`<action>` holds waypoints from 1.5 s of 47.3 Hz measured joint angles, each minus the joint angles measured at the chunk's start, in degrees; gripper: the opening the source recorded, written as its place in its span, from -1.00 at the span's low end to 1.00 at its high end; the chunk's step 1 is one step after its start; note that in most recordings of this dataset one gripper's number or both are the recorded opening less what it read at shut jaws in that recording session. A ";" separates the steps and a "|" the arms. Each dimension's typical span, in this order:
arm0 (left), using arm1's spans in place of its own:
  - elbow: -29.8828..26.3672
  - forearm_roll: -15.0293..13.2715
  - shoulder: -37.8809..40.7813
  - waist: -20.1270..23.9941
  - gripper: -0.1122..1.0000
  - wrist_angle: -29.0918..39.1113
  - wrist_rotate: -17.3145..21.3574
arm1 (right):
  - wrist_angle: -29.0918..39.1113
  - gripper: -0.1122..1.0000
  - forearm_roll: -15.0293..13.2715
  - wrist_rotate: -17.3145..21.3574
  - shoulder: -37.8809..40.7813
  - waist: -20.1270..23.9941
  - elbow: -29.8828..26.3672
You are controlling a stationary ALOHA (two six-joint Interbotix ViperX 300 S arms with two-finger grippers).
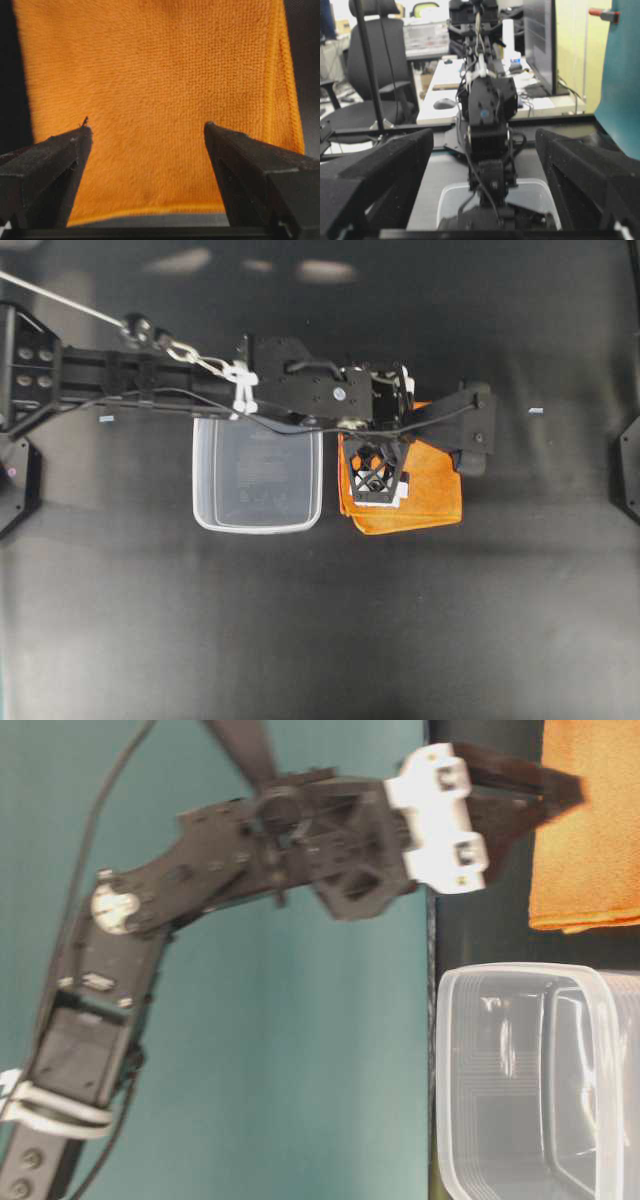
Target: Place the orange towel into the container with the left arm.
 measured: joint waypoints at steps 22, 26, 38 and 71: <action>0.44 0.09 3.96 -0.35 0.72 -4.83 -0.18 | 0.00 0.62 0.09 1.58 0.00 0.00 0.18; 0.62 0.09 3.87 -0.53 0.49 -4.22 -0.18 | -0.09 0.62 0.09 1.93 0.00 0.00 0.18; 0.00 0.00 3.60 -2.20 -0.68 -0.18 0.44 | 0.00 0.61 0.09 1.93 0.00 0.00 0.35; 3.08 0.09 -25.93 -1.67 -0.68 16.61 0.53 | 0.00 0.61 0.09 1.49 -0.18 -0.09 0.79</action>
